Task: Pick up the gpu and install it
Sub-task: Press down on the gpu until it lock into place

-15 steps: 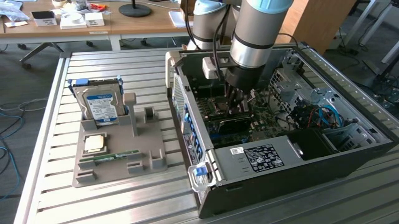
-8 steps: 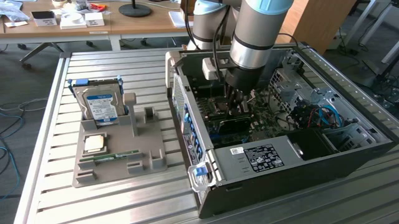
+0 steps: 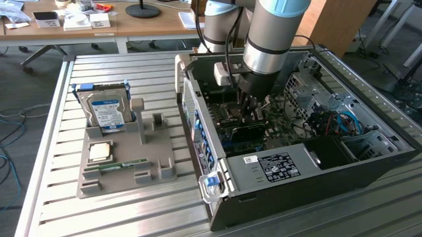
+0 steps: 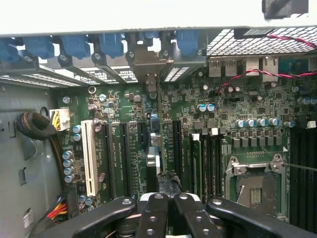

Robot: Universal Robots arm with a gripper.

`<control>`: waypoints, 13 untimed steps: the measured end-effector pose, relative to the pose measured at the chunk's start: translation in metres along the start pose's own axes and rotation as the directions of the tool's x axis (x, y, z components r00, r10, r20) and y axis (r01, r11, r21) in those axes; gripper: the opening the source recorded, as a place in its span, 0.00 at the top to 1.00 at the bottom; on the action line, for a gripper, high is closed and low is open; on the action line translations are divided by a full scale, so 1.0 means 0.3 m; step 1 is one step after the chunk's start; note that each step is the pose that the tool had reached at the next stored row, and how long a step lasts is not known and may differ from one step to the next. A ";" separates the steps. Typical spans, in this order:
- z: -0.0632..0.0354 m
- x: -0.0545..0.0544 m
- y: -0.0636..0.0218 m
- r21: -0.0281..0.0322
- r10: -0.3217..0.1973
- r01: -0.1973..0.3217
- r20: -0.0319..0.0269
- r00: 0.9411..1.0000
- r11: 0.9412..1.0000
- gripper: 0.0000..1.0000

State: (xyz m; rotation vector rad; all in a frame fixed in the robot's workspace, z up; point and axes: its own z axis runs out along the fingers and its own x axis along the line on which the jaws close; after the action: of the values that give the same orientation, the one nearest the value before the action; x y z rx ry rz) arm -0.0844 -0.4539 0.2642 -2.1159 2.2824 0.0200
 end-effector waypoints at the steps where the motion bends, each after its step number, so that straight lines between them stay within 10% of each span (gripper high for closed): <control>1: 0.001 0.000 0.000 0.000 0.000 0.000 0.000 1.000 1.000 0.89; 13: 0.005 0.000 0.000 0.000 0.000 0.000 0.000 1.000 1.000 0.89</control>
State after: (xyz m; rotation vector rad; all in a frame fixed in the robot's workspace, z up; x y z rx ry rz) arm -0.0845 -0.4540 0.2627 -2.1161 2.2823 0.0199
